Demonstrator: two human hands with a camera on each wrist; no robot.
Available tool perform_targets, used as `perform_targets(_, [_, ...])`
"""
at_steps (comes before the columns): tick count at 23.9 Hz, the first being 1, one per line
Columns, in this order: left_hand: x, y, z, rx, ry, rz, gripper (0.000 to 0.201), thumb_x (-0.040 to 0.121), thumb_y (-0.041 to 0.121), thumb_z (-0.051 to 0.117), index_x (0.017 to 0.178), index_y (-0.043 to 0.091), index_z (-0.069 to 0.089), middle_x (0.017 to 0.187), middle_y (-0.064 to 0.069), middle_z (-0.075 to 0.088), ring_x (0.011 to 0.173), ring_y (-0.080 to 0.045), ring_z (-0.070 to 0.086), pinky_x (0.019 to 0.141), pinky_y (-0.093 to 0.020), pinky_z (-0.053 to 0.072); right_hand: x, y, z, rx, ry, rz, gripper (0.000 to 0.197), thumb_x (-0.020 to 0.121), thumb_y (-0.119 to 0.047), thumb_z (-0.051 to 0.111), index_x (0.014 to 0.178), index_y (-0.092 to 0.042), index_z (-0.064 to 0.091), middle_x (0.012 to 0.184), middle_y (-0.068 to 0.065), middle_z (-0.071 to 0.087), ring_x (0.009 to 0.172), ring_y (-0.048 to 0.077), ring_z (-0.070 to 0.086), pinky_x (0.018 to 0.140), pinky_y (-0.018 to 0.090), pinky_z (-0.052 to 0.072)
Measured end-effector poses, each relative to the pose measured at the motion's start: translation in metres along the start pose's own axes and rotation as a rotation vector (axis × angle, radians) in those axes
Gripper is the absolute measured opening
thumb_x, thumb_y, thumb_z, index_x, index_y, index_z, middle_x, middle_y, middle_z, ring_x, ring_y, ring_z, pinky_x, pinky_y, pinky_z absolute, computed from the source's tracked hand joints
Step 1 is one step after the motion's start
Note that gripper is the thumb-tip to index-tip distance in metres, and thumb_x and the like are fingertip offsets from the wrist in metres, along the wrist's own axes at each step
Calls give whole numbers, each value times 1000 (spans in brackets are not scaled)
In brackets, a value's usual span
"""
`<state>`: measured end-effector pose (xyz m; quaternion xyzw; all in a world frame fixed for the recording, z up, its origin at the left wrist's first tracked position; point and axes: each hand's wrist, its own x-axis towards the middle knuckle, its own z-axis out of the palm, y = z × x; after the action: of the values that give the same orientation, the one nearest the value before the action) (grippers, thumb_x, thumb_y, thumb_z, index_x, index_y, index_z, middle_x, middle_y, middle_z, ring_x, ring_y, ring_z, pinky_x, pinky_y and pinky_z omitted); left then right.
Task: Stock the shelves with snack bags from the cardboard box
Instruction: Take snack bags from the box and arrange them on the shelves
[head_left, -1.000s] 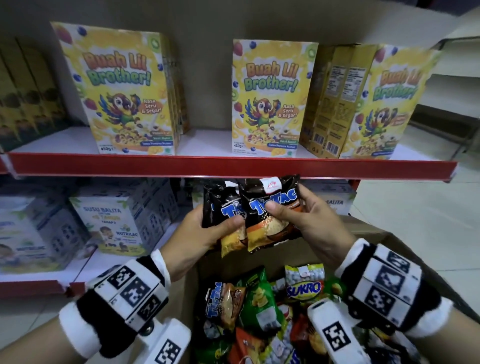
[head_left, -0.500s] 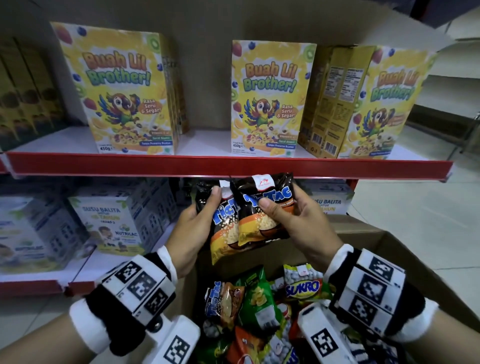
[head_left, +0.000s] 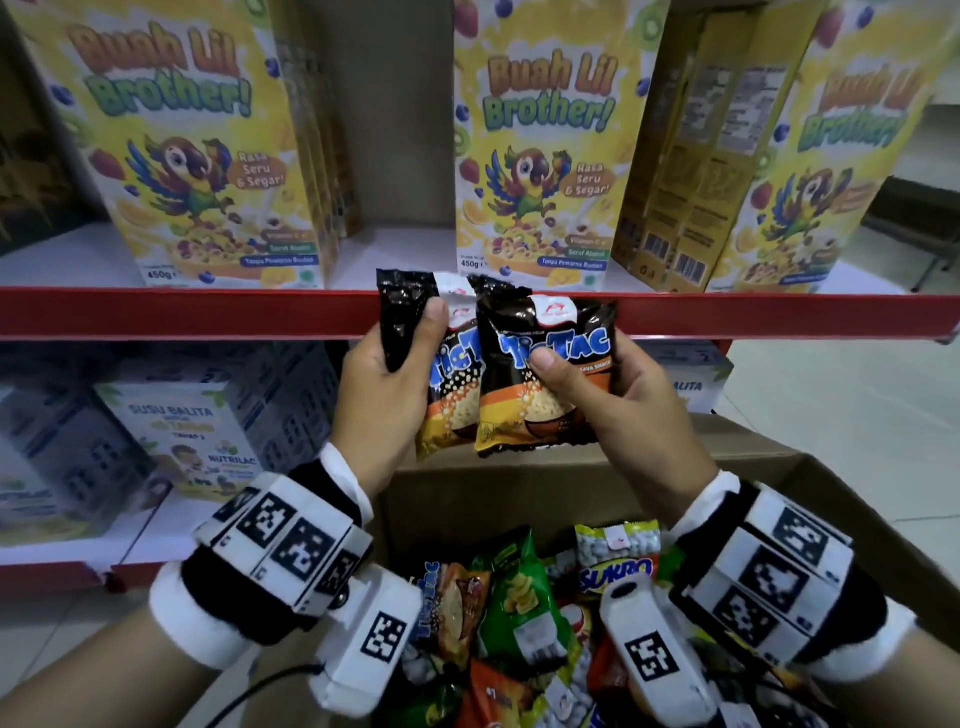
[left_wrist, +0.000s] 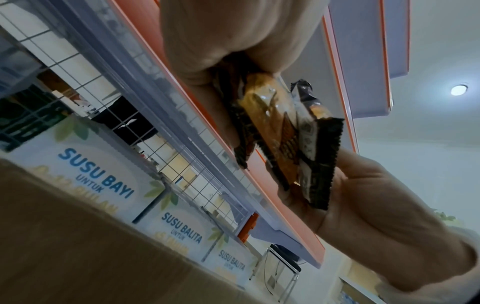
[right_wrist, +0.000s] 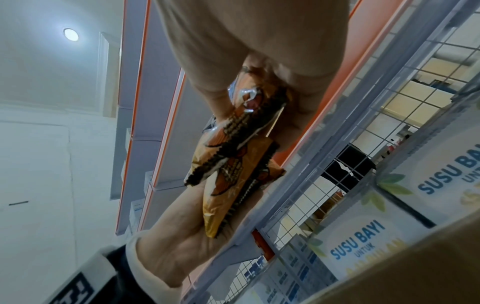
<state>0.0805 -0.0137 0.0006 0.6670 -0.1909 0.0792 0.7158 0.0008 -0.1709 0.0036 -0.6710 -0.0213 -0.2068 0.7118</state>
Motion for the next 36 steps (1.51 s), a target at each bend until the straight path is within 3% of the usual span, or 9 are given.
perform_targets(4, [15,-20,16,29,-10,75,44,91,42,52,92,0,63,95,-22,69,92,-27,67,83,-48,54,9,14,-12,-45,26,-69,39,75,-28,67,113,-21,60,98,-6,74,90,12,70,72,26,57])
perform_targets(8, [16,-15,36,76,18,125,30,96,32,51,67,23,51,56,12,48,58,3,44,55,-15,37,15,8,-27,-107,81,-121,35,82,-26,65,116,-25,58,106,-11,71,100,6,67,80,18,52])
perform_targets(11, [28,27,52,109,28,47,31,94,32,51,64,33,46,51,21,46,54,8,44,54,-5,31,28,-32,-33,-116,120,-41,31,82,-28,65,112,-24,60,104,-13,72,98,3,67,79,14,51])
perform_targets(17, [61,134,61,77,26,-121,32,86,44,50,73,16,59,65,9,56,66,2,52,61,-15,41,49,-148,-21,-145,152,75,29,82,-26,65,110,-21,61,98,-15,72,93,1,67,75,14,51])
perform_targets(22, [86,268,65,-26,46,-260,44,81,54,51,81,12,65,75,11,64,71,7,57,64,-5,43,65,-290,-6,-136,150,130,31,80,-34,68,109,-26,61,102,-11,72,96,5,68,77,18,53])
perform_targets(26, [106,373,62,-40,33,-295,34,79,58,51,75,28,65,67,20,64,68,10,57,65,-6,44,83,-398,5,-183,108,186,31,76,-36,67,104,-25,62,96,-10,73,89,6,69,72,19,54])
perform_targets(30, [136,459,50,-41,-20,-293,34,81,59,50,83,30,67,86,15,70,87,0,65,82,-21,50,105,-490,25,-190,89,205,40,74,-38,67,110,-22,61,102,-6,73,95,11,69,80,28,57])
perform_targets(33, [162,524,40,-119,-68,-267,32,81,57,51,94,35,70,95,17,74,97,-1,67,83,-17,52,121,-553,45,-209,98,187,39,74,-37,68,109,-20,62,102,-3,73,96,14,69,85,35,56])
perform_targets(36, [188,565,32,-211,-178,-295,48,80,59,56,110,24,68,110,4,72,108,-15,65,96,-37,49,138,-599,58,-237,107,127,44,73,-39,69,112,-21,59,102,-5,73,96,14,69,84,34,57])
